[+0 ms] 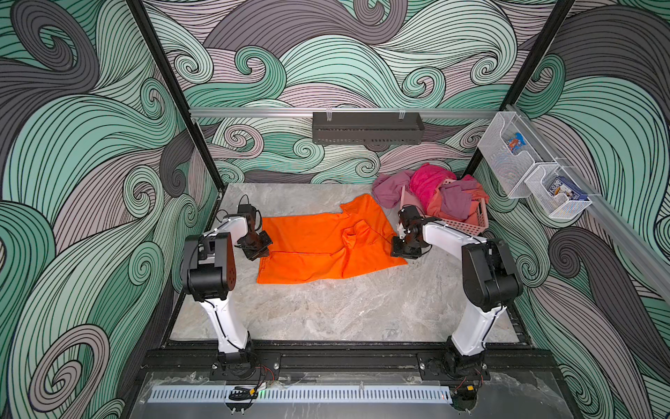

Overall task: Fold and stack t-shirts
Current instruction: Move the T-shirt to the center of the board.

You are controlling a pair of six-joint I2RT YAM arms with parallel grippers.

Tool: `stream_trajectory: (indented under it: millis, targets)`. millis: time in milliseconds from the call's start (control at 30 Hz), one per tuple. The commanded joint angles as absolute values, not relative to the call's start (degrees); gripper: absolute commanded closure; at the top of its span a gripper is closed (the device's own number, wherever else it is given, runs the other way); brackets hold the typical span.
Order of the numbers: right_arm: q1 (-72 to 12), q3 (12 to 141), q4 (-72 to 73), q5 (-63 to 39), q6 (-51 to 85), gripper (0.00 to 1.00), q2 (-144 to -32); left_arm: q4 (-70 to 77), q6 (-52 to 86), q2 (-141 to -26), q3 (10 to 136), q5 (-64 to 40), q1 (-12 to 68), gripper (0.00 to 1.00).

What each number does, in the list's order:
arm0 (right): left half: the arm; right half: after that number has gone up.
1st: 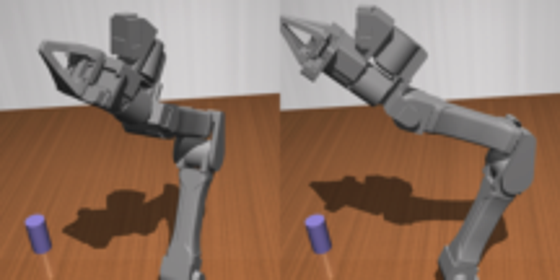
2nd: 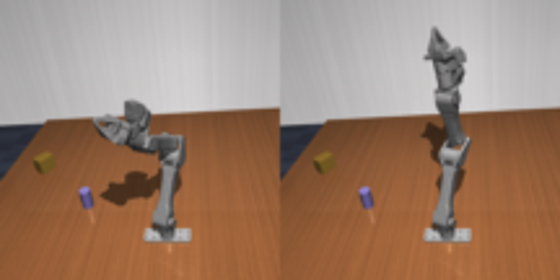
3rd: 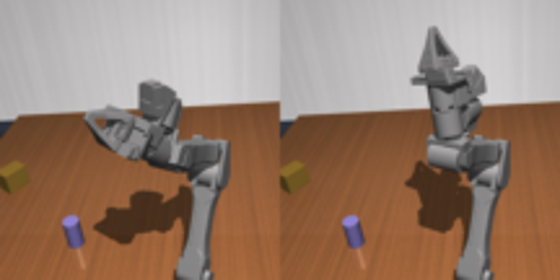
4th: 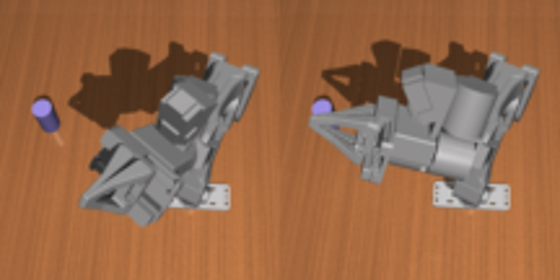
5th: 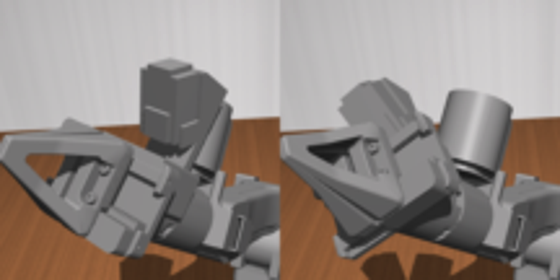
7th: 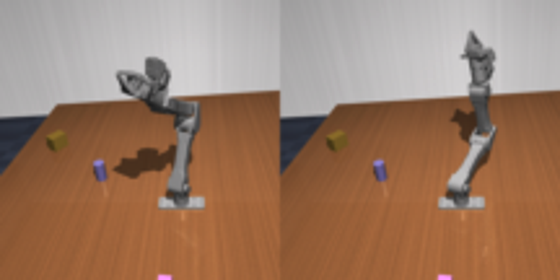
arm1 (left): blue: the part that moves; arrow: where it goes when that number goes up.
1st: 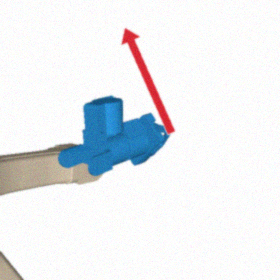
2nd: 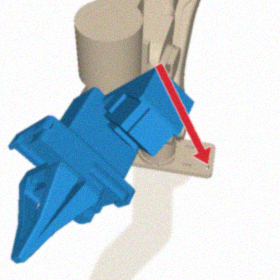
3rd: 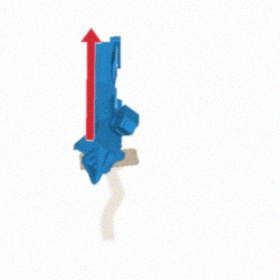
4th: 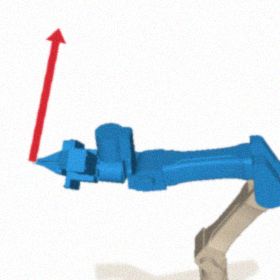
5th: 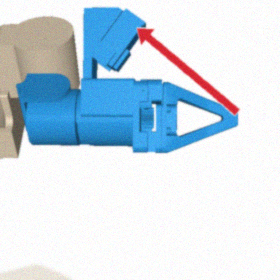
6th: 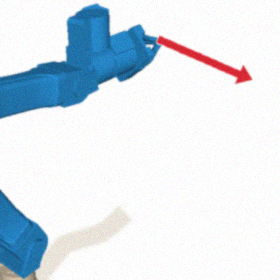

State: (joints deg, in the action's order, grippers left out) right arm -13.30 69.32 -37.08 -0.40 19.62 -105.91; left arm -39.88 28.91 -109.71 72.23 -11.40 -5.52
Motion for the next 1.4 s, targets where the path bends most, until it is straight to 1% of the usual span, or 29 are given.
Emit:
stream_trajectory:
  millis: [0,67,167,300,367,600,767,1033,1167,1200,1267,1300,1333,1367]
  targets:
    - [-13.4,70.0,-37.2,-1.9,18.9,0.59,-106.7,-41.5,28.5,-110.8,74.2,-12.1,-6.0,1.00]
    - [-13.4,69.8,-37.2,-2.2,18.6,0.65,-107.0,-41.7,28.5,-110.8,74.3,-12.1,-6.0,1.00]
    - [-13.4,69.4,-37.2,-2.6,18.3,0.76,-106.7,-41.7,28.6,-110.9,74.2,-12.1,-6.1,1.00]
    - [-13.4,68.1,-38.2,-2.5,17.9,0.85,-104.5,-41.9,28.8,-110.8,74.2,-12.1,-6.1,1.00]
    - [-13.4,66.9,-39.0,-2.1,17.8,0.88,-102.4,-41.8,28.8,-110.6,74.0,-12.2,-6.1,1.00]
    - [-13.5,61.3,-43.2,-2.1,18.0,0.93,-94.5,-42.1,29.4,-111.0,74.3,-12.1,-6.1,1.00]
    - [-13.5,57.1,-45.1,-2.0,18.0,0.93,-88.3,-42.3,29.9,-111.1,74.4,-11.9,-6.1,1.00]
    - [-13.5,51.6,-47.3,-3.1,17.8,0.93,-83.5,-44.3,29.7,-112.0,75.9,-9.6,-6.1,1.00]
    - [-13.6,50.6,-48.1,-5.0,19.6,0.90,-84.0,-45.4,29.2,-112.8,77.0,-8.2,-6.4,1.00]
    - [-13.7,50.4,-48.1,-5.6,20.0,0.84,-84.3,-45.5,29.3,-113.0,77.3,-8.3,-6.5,1.00]
    - [-13.9,50.6,-48.0,-6.3,20.1,0.58,-85.2,-45.5,29.5,-113.3,77.8,-8.7,-6.6,1.00]
    - [-14.1,50.8,-48.1,-6.0,20.1,0.49,-85.5,-45.5,29.7,-113.3,78.0,-9.1,-6.6,1.00]
    - [-14.1,51.0,-48.2,-5.9,20.1,0.43,-85.7,-45.5,29.8,-113.3,78.1,-9.4,-6.6,1.00]
    - [-14.4,51.2,-48.2,-5.8,20.0,0.40,-85.6,-45.3,30.1,-113.1,78.0,-9.8,-6.6,1.00]
